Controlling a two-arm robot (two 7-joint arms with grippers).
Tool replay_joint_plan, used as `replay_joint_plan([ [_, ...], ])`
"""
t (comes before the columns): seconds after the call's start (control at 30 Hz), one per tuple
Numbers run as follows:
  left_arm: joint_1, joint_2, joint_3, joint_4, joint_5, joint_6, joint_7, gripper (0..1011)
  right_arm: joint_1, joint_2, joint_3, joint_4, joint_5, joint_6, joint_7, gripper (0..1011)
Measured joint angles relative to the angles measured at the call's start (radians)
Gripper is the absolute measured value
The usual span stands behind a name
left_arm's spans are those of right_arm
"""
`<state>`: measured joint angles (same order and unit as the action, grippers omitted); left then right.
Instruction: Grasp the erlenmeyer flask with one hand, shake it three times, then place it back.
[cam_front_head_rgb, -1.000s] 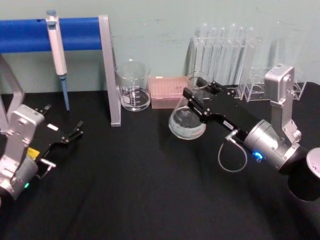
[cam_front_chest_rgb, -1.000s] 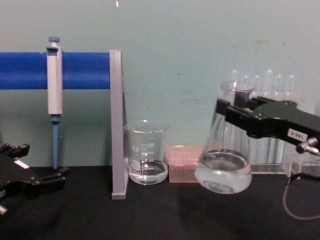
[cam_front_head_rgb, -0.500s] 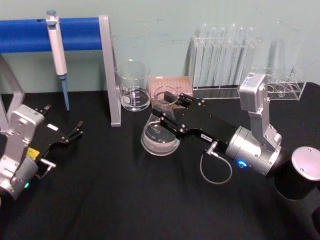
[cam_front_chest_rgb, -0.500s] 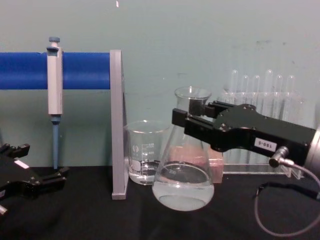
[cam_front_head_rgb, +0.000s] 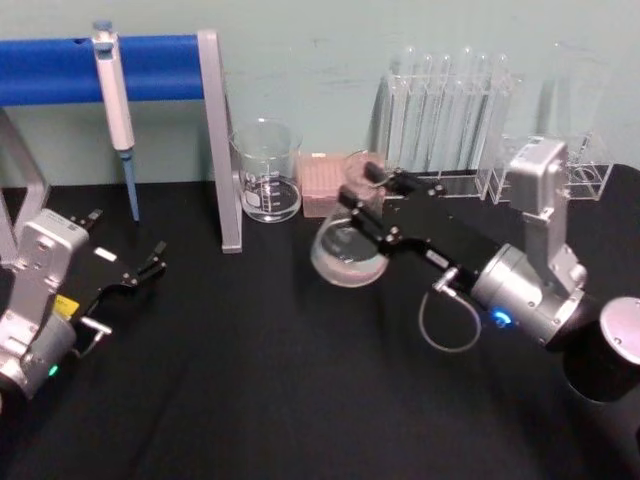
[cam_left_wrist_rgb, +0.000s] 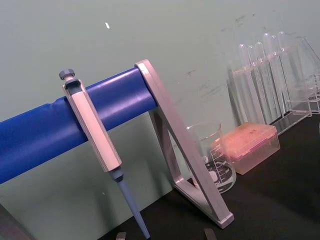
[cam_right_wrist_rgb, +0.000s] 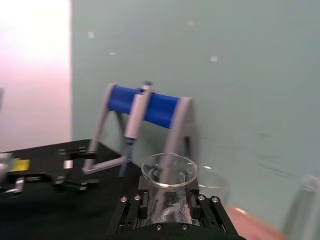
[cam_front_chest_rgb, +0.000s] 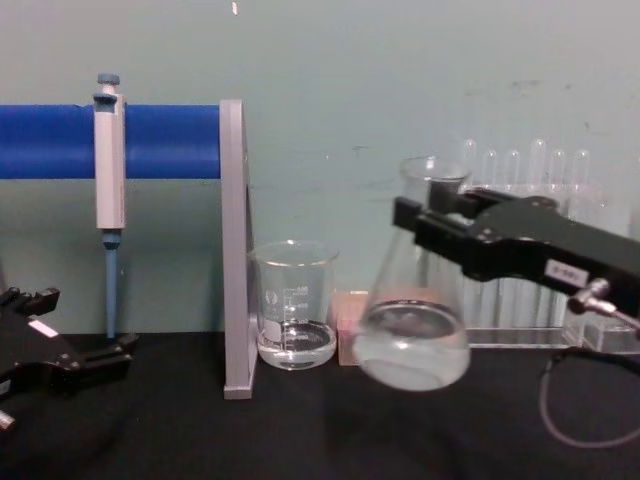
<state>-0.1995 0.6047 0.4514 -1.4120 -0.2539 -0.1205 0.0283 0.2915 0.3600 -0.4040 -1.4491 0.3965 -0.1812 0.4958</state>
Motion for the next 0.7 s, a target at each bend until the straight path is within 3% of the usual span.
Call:
replay_joint_plan([
  [0.27,0.0,0.0,0.0,0.0,0.0,0.0,0.0,1001,-0.063,-0.007,0.113,-0.032,-0.032,-0.005,-0.163,449],
  [0.47,0.0,0.0,0.0,0.0,0.0,0.0,0.0,1001,-0.103,-0.012,0.186,-0.06,-0.066,0.021,-0.269,449],
  [0.7,0.0,0.0,0.0,0.0,0.0,0.0,0.0,1001,-0.124,-0.017,0.23,-0.077,-0.09,0.042,-0.312,449],
])
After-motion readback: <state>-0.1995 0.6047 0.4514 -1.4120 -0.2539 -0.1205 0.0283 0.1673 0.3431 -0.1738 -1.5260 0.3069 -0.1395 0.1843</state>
